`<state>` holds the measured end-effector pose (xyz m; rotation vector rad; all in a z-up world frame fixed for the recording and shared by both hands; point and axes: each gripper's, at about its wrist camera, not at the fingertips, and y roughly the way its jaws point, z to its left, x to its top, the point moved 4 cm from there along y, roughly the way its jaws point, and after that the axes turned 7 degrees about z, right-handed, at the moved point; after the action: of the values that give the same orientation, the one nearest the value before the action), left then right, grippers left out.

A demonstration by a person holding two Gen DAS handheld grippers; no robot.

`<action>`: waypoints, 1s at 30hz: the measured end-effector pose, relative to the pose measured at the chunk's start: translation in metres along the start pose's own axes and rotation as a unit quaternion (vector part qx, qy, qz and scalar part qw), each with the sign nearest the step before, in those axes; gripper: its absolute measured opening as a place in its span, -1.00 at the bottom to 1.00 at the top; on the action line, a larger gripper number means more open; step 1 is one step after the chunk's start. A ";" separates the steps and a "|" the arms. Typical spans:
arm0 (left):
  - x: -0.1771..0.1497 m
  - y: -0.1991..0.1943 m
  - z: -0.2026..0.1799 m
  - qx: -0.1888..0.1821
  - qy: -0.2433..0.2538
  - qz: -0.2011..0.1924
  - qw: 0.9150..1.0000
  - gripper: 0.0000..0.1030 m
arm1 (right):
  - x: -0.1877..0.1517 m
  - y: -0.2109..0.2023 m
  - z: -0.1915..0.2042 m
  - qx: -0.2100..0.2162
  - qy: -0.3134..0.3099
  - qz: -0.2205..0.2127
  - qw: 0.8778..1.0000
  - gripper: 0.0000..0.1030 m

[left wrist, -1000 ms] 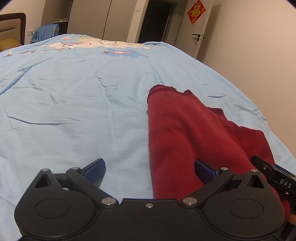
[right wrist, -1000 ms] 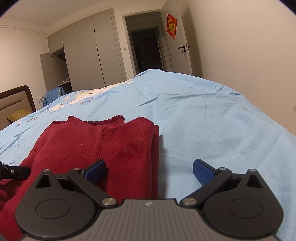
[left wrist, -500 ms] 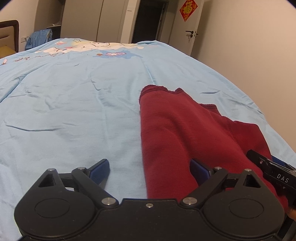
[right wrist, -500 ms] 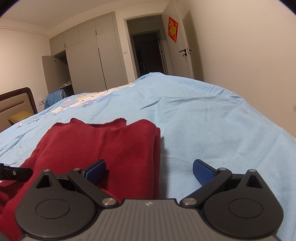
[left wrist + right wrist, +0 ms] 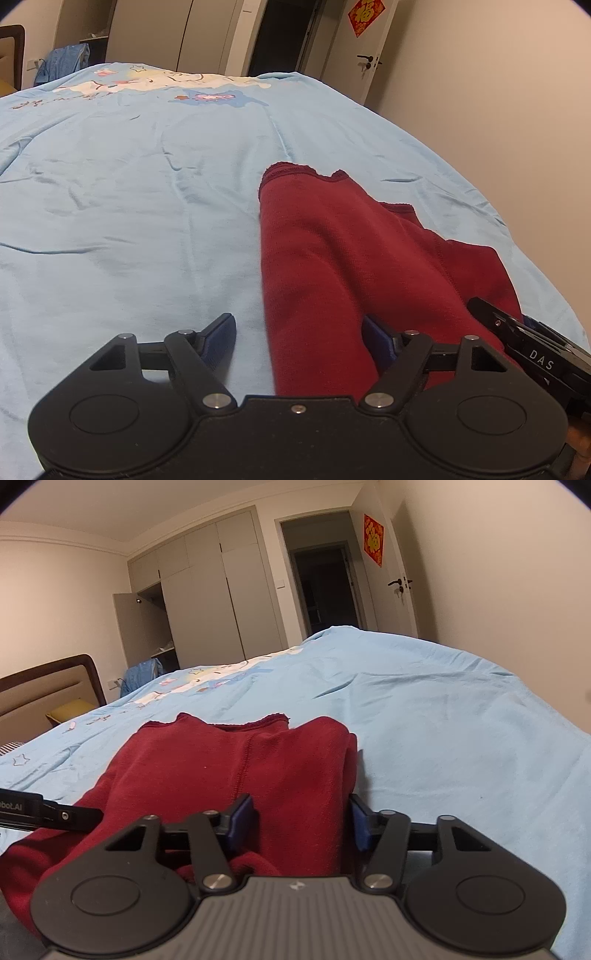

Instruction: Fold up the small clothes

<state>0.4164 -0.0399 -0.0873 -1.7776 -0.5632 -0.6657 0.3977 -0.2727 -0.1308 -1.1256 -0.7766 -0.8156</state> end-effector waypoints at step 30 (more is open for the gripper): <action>-0.002 -0.004 -0.020 0.021 0.044 -0.013 0.999 0.01 | -0.007 -0.007 0.024 -0.043 -0.074 -0.036 0.996 -0.60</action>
<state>0.4096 -0.0583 -0.0809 -1.6968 -0.5369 -0.7402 0.3858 -0.2498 -0.1277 -1.2507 -0.9174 -0.8394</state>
